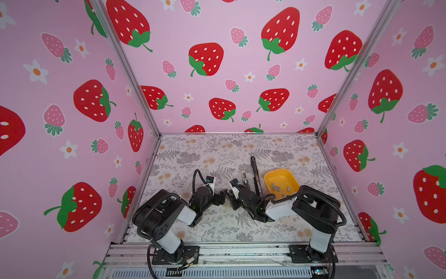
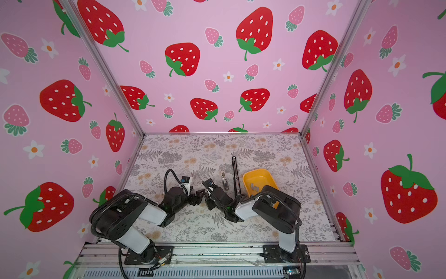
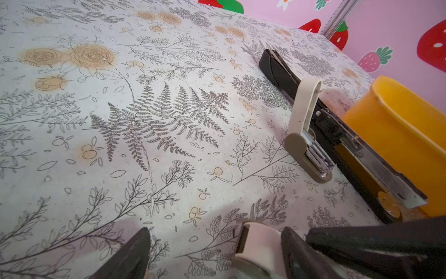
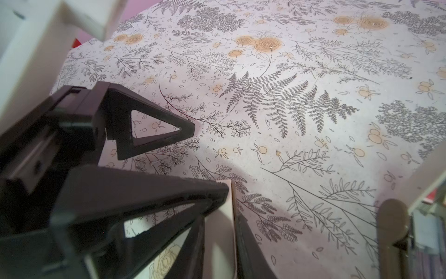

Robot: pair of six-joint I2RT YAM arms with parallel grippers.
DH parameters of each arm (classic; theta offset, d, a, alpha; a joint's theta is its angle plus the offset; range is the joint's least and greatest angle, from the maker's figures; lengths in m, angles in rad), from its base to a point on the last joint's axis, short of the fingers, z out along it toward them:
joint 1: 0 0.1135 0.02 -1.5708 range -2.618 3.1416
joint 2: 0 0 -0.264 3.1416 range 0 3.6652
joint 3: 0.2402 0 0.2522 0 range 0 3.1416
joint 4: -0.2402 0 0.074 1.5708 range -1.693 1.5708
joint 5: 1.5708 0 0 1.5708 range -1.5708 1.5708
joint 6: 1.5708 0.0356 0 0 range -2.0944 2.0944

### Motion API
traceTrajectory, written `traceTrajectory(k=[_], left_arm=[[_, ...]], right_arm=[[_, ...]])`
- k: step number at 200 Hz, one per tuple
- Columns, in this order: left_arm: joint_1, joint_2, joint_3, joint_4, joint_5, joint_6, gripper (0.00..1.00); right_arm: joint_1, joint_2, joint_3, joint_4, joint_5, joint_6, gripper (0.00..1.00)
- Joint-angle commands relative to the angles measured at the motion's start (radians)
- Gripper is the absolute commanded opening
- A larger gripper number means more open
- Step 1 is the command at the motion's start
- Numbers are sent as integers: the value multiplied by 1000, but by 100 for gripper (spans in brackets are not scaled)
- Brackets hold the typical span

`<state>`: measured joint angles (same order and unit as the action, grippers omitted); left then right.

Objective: Load the staples into the stapler

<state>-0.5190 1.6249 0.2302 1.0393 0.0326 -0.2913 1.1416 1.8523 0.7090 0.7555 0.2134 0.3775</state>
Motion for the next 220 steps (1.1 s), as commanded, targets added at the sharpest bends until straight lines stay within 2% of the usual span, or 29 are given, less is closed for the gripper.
traceTrajectory(k=[1, 33, 79, 119, 143, 170, 189, 220], left_arm=[[-7, 7, -28, -1, -30, 25, 86], [-9, 14, -20, -2, -33, 32, 86], [-11, -64, -33, -64, -72, 56, 86], [-14, -114, -8, -140, -76, 39, 86], [-13, -198, 6, -223, -99, 29, 86], [-13, -309, 58, -395, -163, 26, 88], [-13, -372, 57, -419, -160, 25, 88], [-13, -497, 73, -504, -152, 20, 89]], right_arm=[[7, 48, -54, -16, 6, -8, 25], [7, 89, -86, 36, 0, -5, 23], [17, 118, -132, 75, 15, 13, 23], [18, 69, -108, 29, 42, 10, 24], [18, 7, -68, -43, 60, 0, 28], [18, -72, -23, -136, 50, -13, 32], [18, -137, -26, -176, 61, -8, 36], [17, -217, -43, -276, 190, 35, 46]])
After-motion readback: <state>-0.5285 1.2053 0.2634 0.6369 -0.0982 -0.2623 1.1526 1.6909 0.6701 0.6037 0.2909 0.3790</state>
